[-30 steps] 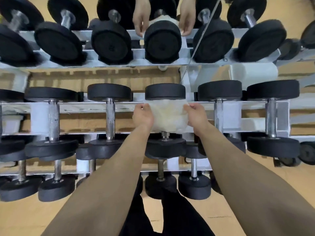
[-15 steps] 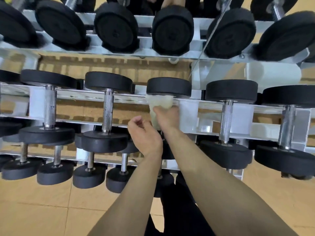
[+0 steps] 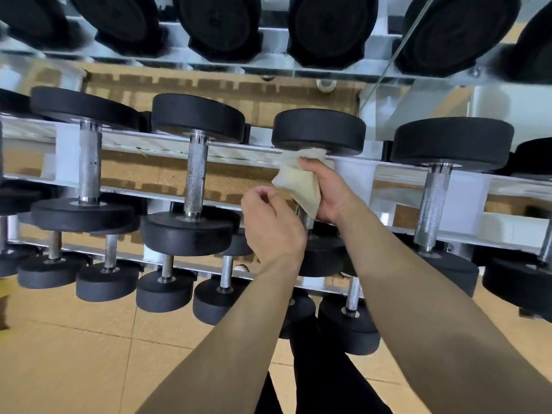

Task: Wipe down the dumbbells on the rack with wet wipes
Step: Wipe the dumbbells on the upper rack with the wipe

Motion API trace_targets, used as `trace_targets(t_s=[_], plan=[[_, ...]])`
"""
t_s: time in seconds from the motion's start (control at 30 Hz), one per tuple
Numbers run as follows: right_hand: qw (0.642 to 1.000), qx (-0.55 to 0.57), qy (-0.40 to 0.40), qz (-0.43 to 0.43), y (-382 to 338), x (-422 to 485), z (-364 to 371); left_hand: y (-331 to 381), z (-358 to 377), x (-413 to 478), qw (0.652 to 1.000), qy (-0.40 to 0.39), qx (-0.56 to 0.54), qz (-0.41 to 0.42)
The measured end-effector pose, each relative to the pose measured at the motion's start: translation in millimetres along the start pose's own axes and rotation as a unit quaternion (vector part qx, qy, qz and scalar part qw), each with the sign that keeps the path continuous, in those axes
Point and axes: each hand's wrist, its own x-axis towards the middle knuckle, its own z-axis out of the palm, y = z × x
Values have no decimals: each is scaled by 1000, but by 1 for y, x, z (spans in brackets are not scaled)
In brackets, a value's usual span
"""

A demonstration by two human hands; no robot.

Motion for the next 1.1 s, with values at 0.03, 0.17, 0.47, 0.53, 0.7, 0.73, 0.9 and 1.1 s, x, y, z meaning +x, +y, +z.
trace_targets(t_s=[0.03, 0.17, 0.47, 0.53, 0.7, 0.73, 0.9, 1.1], plan=[[1000, -20, -4, 12, 1, -3, -1, 1, 0, 0, 1000, -2, 5, -2], [990, -134, 53, 2, 12, -15, 0, 6, -1, -1, 1000, -11, 15, -11], [961, -154, 214, -80, -7, 0, 23, 11, -5, -2, 999, -15, 33, -8], [978, -105, 167, -63, -17, 6, 23, 13, -5, -2, 999, -15, 31, -10], [998, 39, 38, 21, -10, 6, 8, 9, -4, -2, 999, -11, 35, -6], [998, 55, 28, 30, -8, 7, 6, 9, -3, -3, 999, -13, 37, -7], [996, -48, -5, 79, -1, -9, 0, 11, -4, -2, 999, -21, 39, -5], [963, -232, 136, -27, 28, -22, 6, 11, -5, -1, 998, -41, 44, -6]])
